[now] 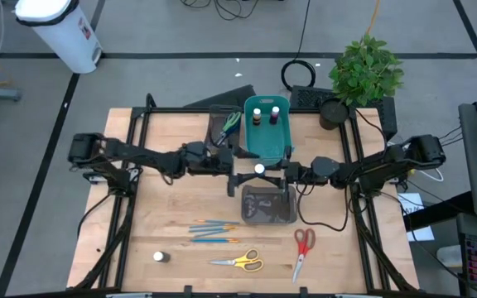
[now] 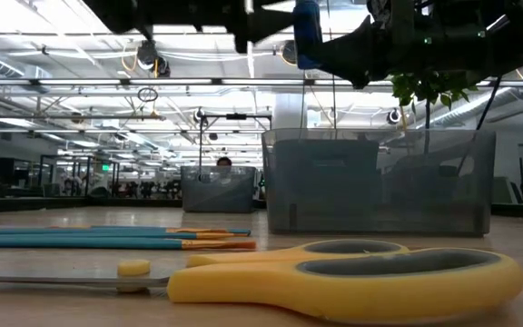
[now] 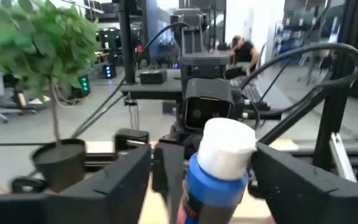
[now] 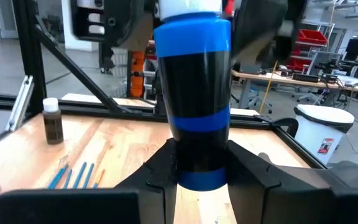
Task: Pick & Place Paint Supplies
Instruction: Put the blue paint bottle into the green bin
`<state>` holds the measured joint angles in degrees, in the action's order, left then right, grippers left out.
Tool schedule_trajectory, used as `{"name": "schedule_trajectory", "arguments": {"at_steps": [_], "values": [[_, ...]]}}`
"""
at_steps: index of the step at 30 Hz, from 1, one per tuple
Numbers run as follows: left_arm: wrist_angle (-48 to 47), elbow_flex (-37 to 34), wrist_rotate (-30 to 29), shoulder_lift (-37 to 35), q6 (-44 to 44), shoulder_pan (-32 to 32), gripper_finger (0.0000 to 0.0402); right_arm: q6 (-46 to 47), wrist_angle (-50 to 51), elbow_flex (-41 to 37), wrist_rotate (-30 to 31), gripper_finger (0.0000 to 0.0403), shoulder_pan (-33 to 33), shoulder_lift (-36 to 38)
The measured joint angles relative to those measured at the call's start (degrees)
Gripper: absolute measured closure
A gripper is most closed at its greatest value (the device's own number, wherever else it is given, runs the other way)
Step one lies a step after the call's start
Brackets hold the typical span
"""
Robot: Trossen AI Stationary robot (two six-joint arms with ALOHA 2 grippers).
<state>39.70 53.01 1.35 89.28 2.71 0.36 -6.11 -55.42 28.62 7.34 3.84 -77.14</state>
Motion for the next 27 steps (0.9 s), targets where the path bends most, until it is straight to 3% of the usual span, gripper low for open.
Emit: {"name": "schedule_trajectory", "arguments": {"at_steps": [5,10,23,27], "values": [[-10.3,0.0,-1.7,-8.0,1.7,0.0,0.0064,0.8,0.6,0.0,-0.1,0.0311,0.0,1.4],[-14.8,0.0,-1.5,-7.8,-0.2,-0.4,0.0054,0.8,0.4,0.0,0.0,0.0312,0.0,2.4],[7.6,0.0,-1.4,7.5,0.1,-0.7,0.0053,0.9,1.2,0.0,0.1,0.0312,0.0,2.4],[9.3,0.0,-1.4,9.1,0.1,0.2,0.0067,0.9,1.3,0.0,0.1,0.0312,0.0,2.4]]}}
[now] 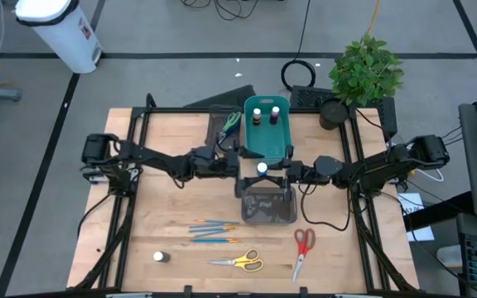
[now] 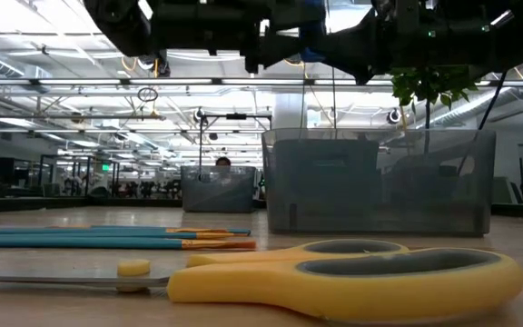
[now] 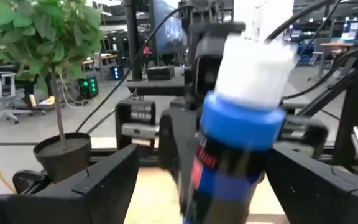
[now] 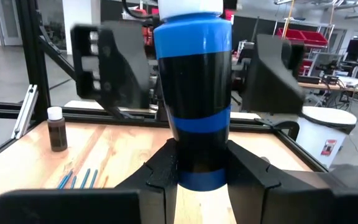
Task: Pick & Place Paint Supplies
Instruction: Put the blue paint bottle into the green bin
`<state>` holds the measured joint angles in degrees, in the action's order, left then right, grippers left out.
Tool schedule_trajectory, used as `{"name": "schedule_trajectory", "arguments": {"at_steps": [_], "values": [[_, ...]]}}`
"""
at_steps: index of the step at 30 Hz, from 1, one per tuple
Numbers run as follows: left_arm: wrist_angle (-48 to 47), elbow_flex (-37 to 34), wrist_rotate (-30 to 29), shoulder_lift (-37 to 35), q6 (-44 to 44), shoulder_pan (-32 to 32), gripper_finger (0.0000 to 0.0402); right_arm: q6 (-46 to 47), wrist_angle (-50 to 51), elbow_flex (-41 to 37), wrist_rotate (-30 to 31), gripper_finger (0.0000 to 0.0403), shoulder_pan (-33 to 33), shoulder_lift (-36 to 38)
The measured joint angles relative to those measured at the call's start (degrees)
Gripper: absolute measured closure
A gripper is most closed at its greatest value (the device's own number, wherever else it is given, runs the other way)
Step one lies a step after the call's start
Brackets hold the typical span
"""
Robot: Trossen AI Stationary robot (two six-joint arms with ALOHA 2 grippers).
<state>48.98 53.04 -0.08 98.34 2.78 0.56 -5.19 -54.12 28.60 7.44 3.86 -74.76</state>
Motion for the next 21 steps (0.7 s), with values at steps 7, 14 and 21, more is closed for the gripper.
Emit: {"name": "schedule_trajectory", "arguments": {"at_steps": [7,14,21], "values": [[-0.9,0.0,0.5,0.1,-1.4,0.5,0.0173,0.1,0.1,0.0,0.4,0.0312,0.0,0.0],[-1.1,0.0,1.7,0.1,-0.8,0.6,0.0296,0.8,0.7,0.0,1.5,0.0302,0.0,0.1],[-4.1,0.0,1.1,-3.3,1.7,1.3,0.03,7.8,7.7,0.0,9.4,0.0218,-0.2,1.7]]}}
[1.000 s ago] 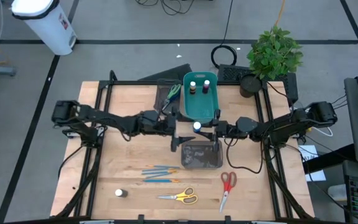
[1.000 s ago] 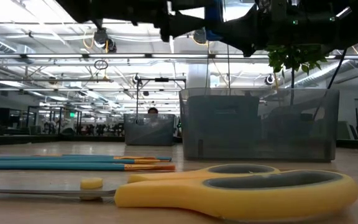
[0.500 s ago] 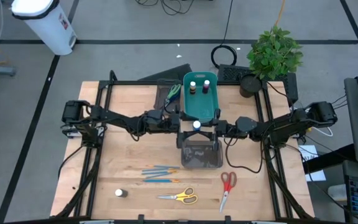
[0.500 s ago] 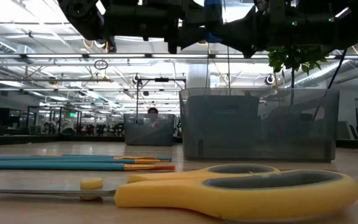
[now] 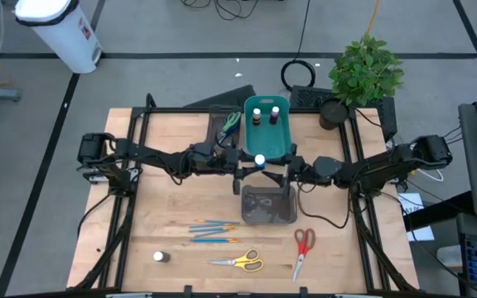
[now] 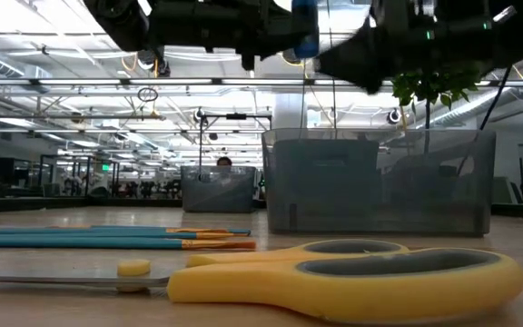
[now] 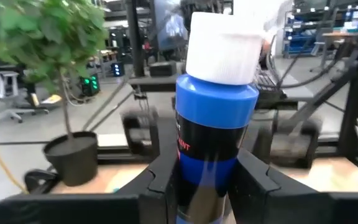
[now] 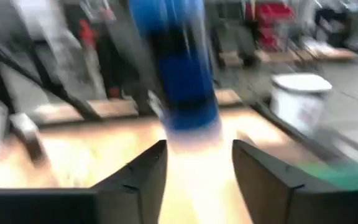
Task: Pick & Place Paint Supplies
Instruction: Put the blue paint bottle into the green bin
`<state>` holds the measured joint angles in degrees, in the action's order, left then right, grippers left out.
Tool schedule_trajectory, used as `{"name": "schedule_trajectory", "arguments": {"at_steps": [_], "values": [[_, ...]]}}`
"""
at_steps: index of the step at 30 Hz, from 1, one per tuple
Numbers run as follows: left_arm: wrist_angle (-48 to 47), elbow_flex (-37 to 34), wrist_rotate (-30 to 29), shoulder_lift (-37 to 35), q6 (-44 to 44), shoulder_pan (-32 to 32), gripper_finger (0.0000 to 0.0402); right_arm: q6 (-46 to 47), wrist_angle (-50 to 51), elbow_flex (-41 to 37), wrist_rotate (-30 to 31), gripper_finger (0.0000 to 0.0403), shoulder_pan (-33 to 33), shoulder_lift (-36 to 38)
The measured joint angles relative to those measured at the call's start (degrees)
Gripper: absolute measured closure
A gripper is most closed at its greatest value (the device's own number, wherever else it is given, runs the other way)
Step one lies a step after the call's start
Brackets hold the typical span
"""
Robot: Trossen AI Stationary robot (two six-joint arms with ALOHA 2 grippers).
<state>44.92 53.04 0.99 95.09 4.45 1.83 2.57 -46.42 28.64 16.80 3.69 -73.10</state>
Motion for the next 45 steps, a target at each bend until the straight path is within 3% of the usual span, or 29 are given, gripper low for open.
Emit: {"name": "schedule_trajectory", "arguments": {"at_steps": [6,10,16,24,37,45], "values": [[-5.9,0.0,-0.1,-0.4,-1.0,2.1,0.0296,4.0,9.9,0.1,-0.3,0.0144,-1.5,5.8],[-8.5,0.0,-0.2,0.7,-0.5,2.7,0.0303,4.2,17.9,1.7,-0.2,0.0126,-2.3,11.3],[-9.8,0.0,-1.4,1.4,0.2,2.7,0.0302,3.6,43.0,17.4,-0.3,0.0132,-2.9,13.3],[-10.7,0.0,-3.7,1.5,0.5,3.4,0.0304,0.8,61.8,36.9,-0.6,0.0133,-2.9,2.9],[-11.9,0.0,-4.1,1.5,-0.8,4.0,0.0302,1.3,64.8,40.0,-1.9,0.0162,-4.7,-2.4],[-11.8,0.0,-4.1,1.5,-1.0,4.1,0.0298,2.8,65.3,40.0,-2.0,0.0213,-6.0,-2.4]]}}
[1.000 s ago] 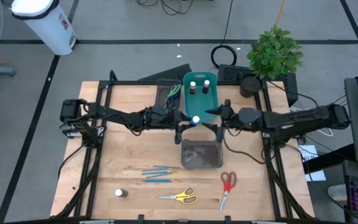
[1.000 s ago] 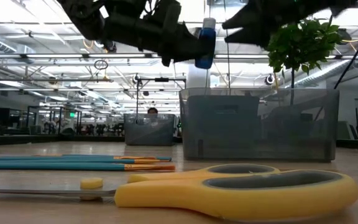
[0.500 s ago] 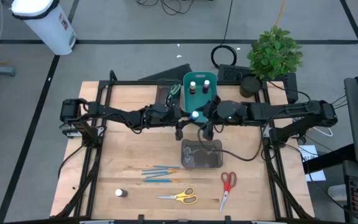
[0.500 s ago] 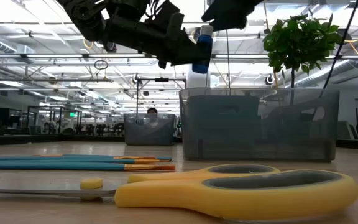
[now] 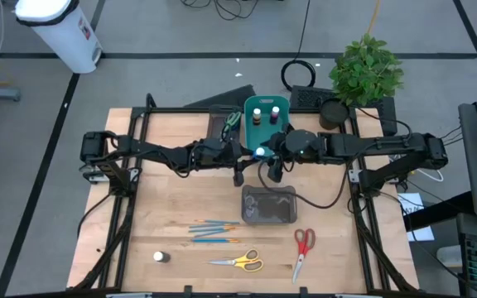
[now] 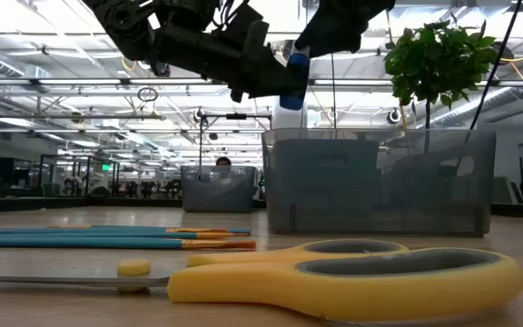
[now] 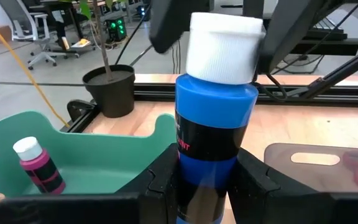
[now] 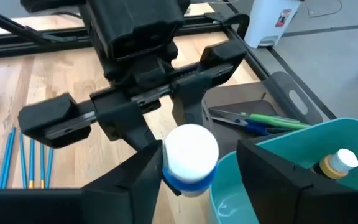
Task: Pick & Place Paint Supplies
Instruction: Put the blue paint bottle into the green bin
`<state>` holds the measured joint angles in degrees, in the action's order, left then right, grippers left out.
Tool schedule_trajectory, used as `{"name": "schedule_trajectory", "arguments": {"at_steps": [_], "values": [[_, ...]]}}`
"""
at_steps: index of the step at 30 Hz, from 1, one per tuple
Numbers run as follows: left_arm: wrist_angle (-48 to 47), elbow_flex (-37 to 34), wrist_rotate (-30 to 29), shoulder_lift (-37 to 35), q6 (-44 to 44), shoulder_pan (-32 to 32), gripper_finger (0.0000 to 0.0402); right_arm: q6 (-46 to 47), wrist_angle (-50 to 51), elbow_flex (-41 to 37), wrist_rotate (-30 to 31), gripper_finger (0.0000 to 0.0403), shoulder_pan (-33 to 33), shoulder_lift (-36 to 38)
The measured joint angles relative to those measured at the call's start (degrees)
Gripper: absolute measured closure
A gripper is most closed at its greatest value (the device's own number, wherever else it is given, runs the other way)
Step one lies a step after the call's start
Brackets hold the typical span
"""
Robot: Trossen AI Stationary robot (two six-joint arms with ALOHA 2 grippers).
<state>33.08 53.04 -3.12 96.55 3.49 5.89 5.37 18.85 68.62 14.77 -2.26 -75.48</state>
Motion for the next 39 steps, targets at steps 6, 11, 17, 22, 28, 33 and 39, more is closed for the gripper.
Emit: {"name": "schedule_trajectory", "arguments": {"at_steps": [6,11,17,22,28,33,39], "values": [[0.0,0.0,-0.1,0.0,-0.8,0.0,0.0296,0.0,-0.2,0.0,-0.2,0.027,0.0,0.0],[0.0,0.0,-0.1,0.0,-0.9,0.0,0.0295,-0.7,-0.7,0.0,-0.2,0.0304,0.0,0.0],[-2.9,0.0,-2.0,-1.0,-1.9,0.0,0.0256,-1.5,-1.2,-0.1,-0.2,0.0304,-0.1,-0.1],[-11.7,0.0,-3.0,-7.7,-1.5,0.0,0.018,-1.8,-0.7,0.0,0.4,0.0304,-1.8,2.1],[-21.4,0.0,-2.9,-15.6,0.5,0.0,0.0121,-2.2,0.0,0.0,0.1,0.0304,-5.9,4.8],[-28.8,0.0,-2.9,-19.7,-0.4,0.1,0.0101,-3.6,2.4,-0.1,-0.1,0.0304,-11.7,5.2],[-30.4,-1.8,-2.8,-22.9,-0.4,0.7,0.0098,-3.2,2.3,-1.9,-8.7,0.0304,-18.3,2.9]]}}
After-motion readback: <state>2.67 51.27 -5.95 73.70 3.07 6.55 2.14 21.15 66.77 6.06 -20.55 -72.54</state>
